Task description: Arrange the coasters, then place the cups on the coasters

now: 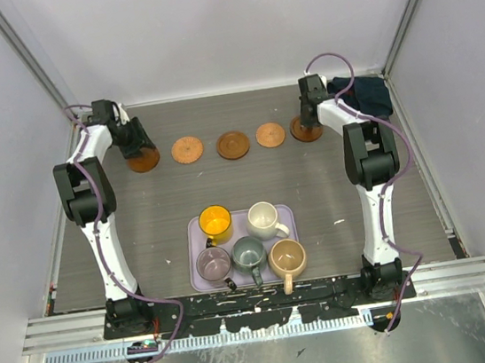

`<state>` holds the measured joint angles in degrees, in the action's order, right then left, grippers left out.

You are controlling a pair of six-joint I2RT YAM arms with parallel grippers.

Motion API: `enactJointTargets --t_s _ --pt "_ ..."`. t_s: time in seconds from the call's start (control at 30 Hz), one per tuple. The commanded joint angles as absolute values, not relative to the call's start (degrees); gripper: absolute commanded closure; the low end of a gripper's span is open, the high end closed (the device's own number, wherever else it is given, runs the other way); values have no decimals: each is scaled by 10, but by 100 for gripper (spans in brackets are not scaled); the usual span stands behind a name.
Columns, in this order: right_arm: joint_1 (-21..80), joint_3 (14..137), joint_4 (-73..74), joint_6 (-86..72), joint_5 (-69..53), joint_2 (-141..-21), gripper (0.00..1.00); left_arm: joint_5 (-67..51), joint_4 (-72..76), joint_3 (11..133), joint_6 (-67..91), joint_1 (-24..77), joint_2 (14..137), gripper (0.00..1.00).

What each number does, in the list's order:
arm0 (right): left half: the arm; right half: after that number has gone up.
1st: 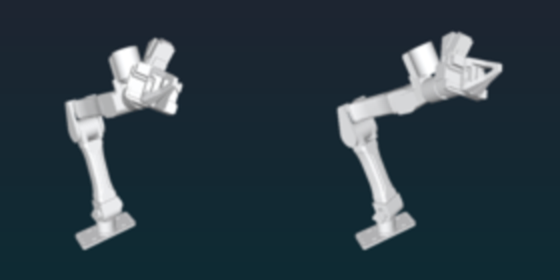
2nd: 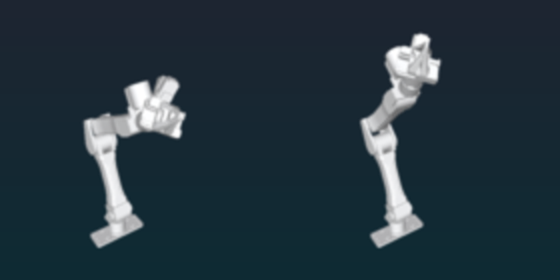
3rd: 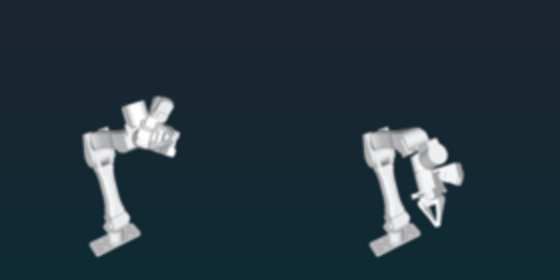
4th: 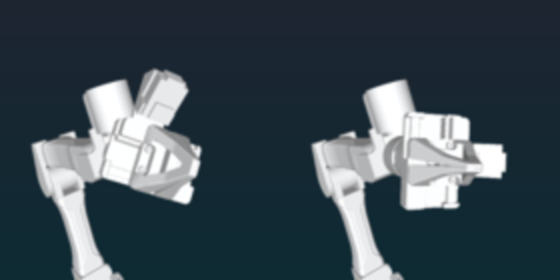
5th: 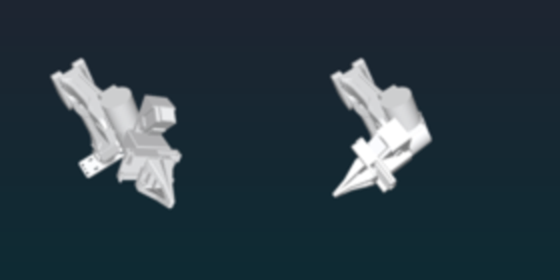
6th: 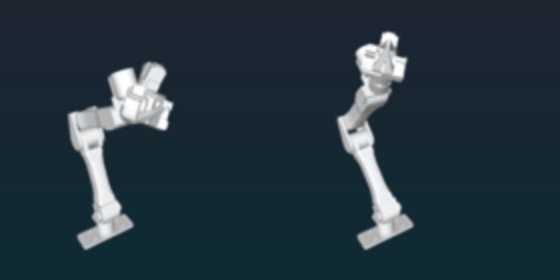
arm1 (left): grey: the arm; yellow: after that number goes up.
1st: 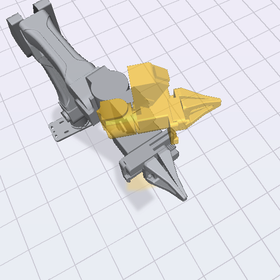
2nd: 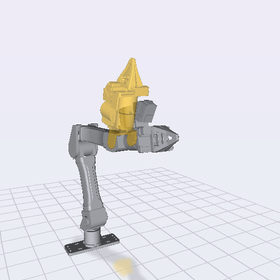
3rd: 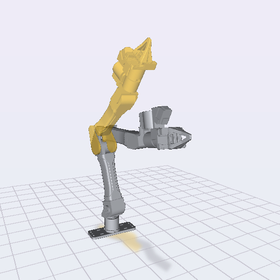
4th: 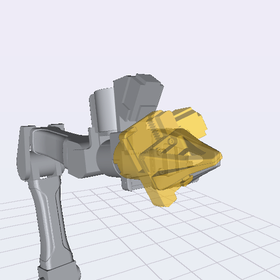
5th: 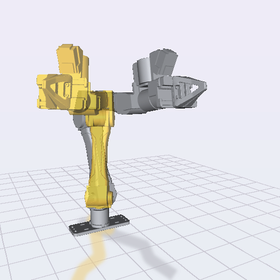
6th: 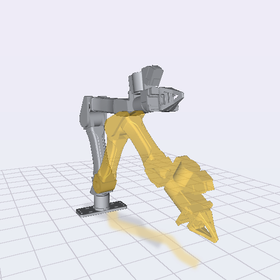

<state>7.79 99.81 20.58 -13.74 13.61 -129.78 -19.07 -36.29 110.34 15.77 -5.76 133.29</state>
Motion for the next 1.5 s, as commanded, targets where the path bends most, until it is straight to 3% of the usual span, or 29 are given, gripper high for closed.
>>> enactJointTargets --t_s 0.0,1.33,1.47 --pt "64 994 256 -134 163 -1326 90 -200 -329 1099 150 -60 1356 45" --pt "65 924 193 -118 153 -1244 90 -285 -297 1071 164 -48 1339 44" --pt "66 908 170 -108 150 -1220 83 -297 -291 1062 166 -48 1319 36"
